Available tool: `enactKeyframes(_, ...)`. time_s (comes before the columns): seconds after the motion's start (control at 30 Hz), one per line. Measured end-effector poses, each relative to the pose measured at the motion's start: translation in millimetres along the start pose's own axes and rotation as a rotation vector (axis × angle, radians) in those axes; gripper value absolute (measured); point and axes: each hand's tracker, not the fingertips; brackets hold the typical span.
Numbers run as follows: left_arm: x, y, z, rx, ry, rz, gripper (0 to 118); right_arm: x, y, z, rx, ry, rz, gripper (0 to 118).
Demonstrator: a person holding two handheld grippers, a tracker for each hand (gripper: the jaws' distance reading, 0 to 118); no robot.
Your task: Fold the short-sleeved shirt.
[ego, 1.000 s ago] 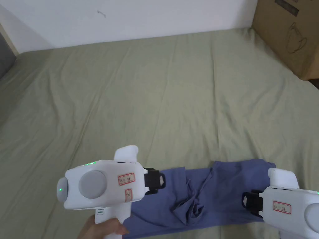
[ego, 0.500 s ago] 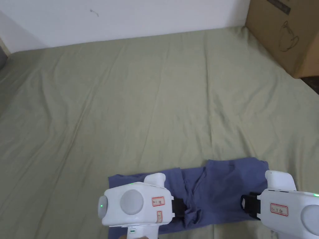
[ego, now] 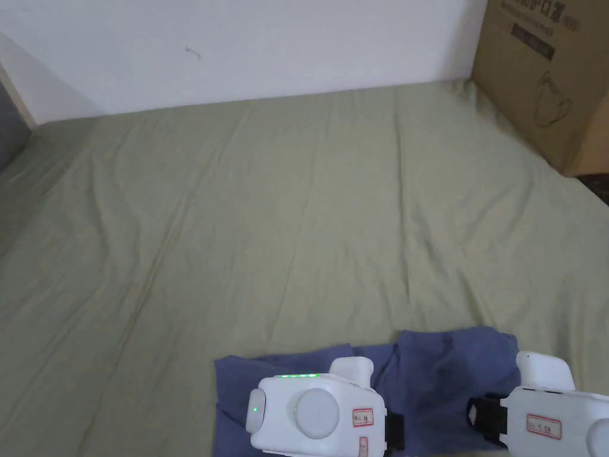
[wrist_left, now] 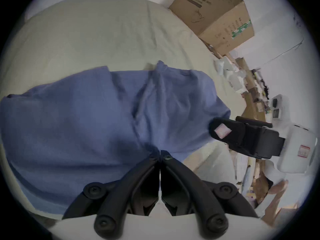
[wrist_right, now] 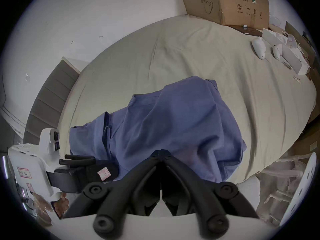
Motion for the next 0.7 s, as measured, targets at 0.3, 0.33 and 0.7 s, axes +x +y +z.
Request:
enactKeyframes(0.3, -65.7, -1.1, 94.9, 0.193, -0.106, 0.113, 1, -21.2, 11.6, 14.6, 0.023, -0.014, 0.066, 0)
enactKeyframes(0.33, -83.0, -1.8, 114.1, 0.248, -0.094, 0.15, 1, -25.7, 13.1, 16.2, 0.029, -0.015, 0.076, 0)
enactKeyframes(0.7, -208.1, -53.3, 147.7, 0.228, -0.06, 0.326, 97, -68.8, 9.3, -0.4, -0.019, 0.021, 0.156, 0)
